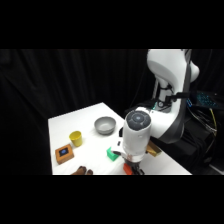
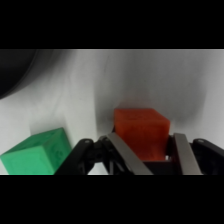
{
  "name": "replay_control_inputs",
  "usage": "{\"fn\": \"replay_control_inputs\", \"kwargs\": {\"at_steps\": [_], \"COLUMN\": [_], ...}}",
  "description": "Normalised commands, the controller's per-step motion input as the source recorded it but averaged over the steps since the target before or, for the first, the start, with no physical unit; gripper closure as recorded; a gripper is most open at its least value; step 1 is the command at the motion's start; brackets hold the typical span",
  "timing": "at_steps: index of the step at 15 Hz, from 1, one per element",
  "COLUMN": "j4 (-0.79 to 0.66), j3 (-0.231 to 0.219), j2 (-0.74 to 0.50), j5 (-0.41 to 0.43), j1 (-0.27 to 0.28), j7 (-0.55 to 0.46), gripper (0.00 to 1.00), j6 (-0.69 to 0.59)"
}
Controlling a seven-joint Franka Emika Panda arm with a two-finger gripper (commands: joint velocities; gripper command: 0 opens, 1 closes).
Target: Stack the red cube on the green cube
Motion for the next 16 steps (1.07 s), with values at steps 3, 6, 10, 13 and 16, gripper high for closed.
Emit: {"fn": "replay_control_inputs", "kwargs": {"at_steps": [3,6,10,13,16], "j4": [-0.19,-0.31,-0.26,-0.15,-0.1], "j3": [-0.016,-0.008,0.012,0.036,0.048], "j2": [-0.24,-0.43,-0.48,-0.39,-0.3], "j5": [0.105,0.081,0.041,-0.011,-0.058], "j1": [0.06,0.07,0.034,-0.033,-0.078], "j7": [-0.12,-0.1,-0.09,-0.1,-0.11], "gripper": [0.74,0.75,0.75,0.75,0.75], "j6": [-0.1,-0.16,-0.26,-0.23,-0.14]}}
